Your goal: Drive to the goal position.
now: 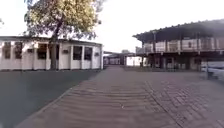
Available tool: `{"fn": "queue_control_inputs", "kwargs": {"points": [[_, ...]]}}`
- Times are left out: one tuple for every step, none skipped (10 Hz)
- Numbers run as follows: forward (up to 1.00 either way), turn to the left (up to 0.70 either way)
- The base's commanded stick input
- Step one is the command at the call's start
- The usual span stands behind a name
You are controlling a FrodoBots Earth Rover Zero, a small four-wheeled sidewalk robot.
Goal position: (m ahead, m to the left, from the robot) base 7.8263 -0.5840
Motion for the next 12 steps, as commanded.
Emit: {"fn": "queue_control_inputs", "kwargs": {"points": [[0.70, 0.00], [0.70, 0.00], [0.70, 0.00], [0.70, 0.00], [0.70, 0.00], [0.70, 0.00], [0.70, 0.00], [0.70, 0.00], [0.70, 0.00], [0.70, 0.00], [0.70, 0.00], [0.70, 0.00]]}}
